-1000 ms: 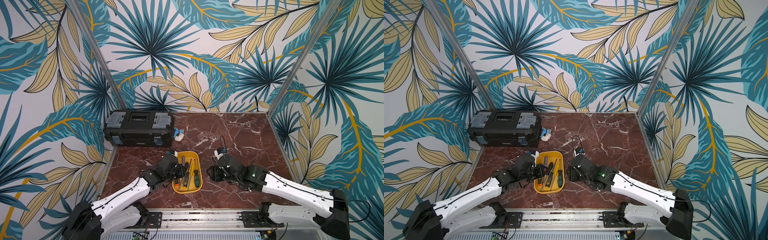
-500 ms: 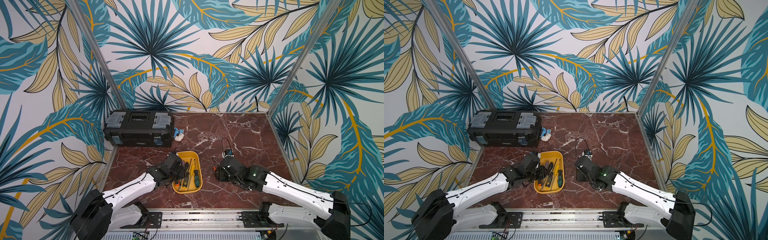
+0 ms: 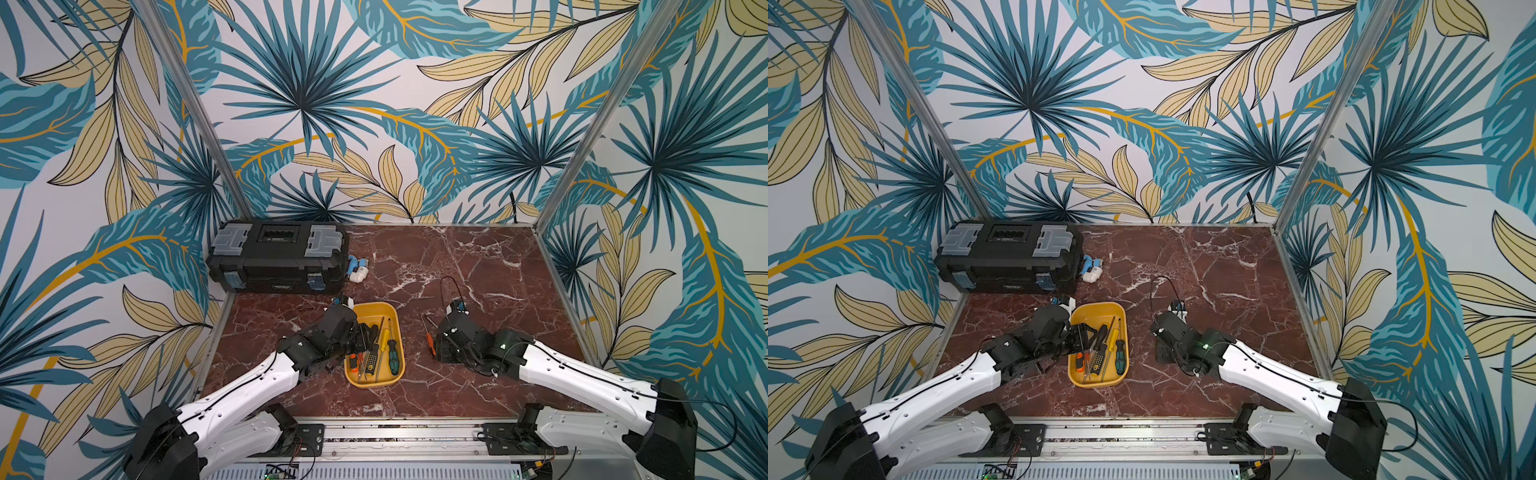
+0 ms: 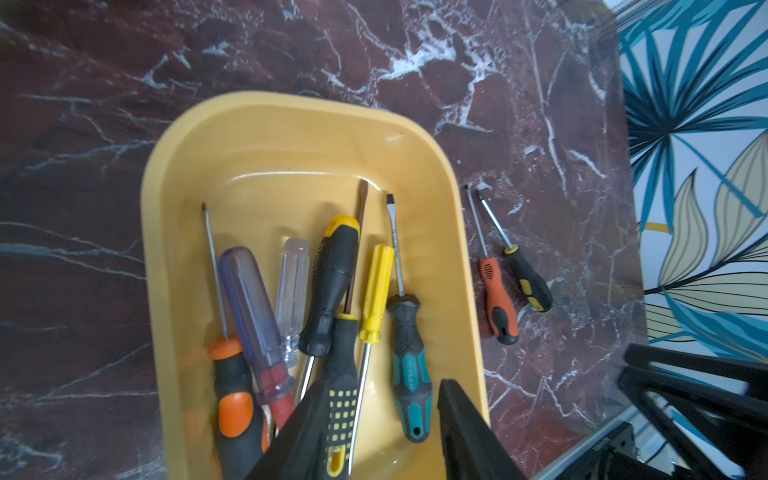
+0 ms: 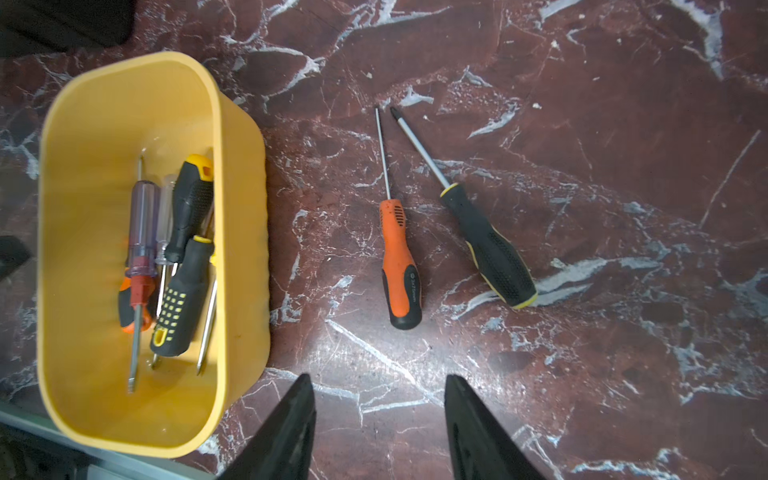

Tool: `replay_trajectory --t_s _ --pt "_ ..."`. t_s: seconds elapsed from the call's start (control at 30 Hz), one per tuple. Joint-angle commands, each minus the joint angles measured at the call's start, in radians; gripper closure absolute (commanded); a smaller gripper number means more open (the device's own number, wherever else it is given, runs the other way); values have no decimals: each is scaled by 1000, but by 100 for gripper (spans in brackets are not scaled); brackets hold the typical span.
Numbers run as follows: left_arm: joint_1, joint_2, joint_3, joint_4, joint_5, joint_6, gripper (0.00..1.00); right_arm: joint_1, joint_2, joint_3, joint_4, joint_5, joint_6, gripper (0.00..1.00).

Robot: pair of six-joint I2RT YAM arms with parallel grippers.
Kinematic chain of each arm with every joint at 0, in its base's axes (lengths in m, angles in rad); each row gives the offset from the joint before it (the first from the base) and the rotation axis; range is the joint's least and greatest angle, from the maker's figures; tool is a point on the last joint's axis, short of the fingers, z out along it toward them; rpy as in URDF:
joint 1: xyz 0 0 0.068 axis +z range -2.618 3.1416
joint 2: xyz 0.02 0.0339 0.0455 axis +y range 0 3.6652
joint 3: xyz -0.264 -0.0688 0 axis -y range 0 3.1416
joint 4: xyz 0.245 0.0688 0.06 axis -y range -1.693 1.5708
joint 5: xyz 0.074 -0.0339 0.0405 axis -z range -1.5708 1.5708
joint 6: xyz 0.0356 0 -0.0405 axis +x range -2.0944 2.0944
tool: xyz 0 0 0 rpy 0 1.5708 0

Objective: Put the screwdriver on the desktop into the storage box
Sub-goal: Place the screwdriver in the storage box, then pick up the screwdriver from the center of the board.

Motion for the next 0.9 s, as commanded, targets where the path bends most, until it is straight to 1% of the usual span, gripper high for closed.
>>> replay_trajectory --t_s 0.0,0.13,0.3,0.47,0.57,0.63,0.87 --pt "4 -47 58 -38 -7 8 53 -16 60 3 -11 -11 -23 46" --pt "4 -90 65 -17 26 6 52 -36 124 5 -1 -15 -29 46" --pt "3 -143 52 8 52 -9 50 -53 197 -22 72 -83 -37 46" --pt "3 -153 42 26 64 -20 49 -58 271 -22 131 -105 -52 47" --pt "3 -150 37 44 79 -30 49 -61 303 -17 150 -95 -65 53" --pt "2 -151 35 44 80 -37 49 -64 323 -17 159 -82 -76 53" --pt "3 -165 24 52 78 -47 48 -65 401 -16 181 -89 -83 58"
